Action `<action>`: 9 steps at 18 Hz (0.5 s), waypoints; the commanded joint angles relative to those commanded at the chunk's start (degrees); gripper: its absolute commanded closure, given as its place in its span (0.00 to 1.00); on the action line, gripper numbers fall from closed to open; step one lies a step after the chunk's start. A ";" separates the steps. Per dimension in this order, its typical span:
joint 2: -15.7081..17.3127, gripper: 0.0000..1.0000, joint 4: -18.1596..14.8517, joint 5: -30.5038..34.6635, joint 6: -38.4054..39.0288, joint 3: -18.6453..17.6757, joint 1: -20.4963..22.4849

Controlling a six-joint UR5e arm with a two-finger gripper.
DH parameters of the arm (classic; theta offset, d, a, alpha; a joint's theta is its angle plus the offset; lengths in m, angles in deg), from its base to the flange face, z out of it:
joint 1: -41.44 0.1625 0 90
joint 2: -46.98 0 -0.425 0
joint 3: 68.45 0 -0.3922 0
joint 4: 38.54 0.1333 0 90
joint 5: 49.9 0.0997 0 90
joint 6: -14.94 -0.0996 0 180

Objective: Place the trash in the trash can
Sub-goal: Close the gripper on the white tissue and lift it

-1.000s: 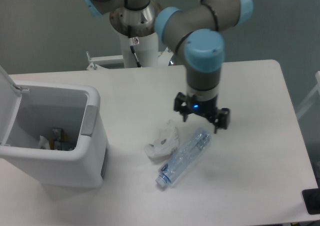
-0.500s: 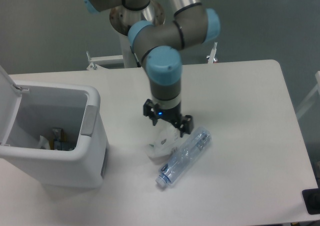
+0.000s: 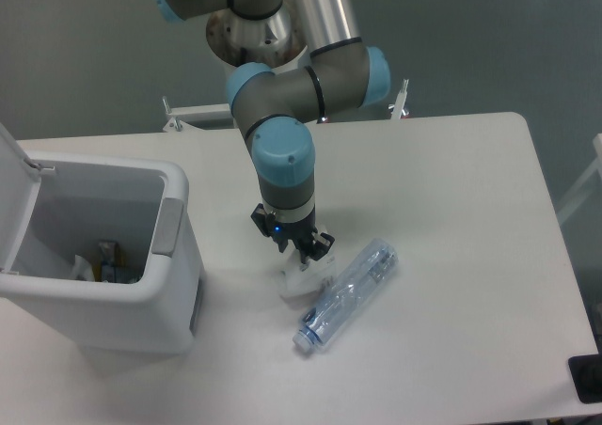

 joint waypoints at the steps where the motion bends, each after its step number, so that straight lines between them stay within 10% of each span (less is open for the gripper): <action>1: 0.17 1.00 -0.09 -0.09 0.00 0.09 0.35; 9: 3.86 1.00 -4.20 -13.85 3.16 2.89 6.94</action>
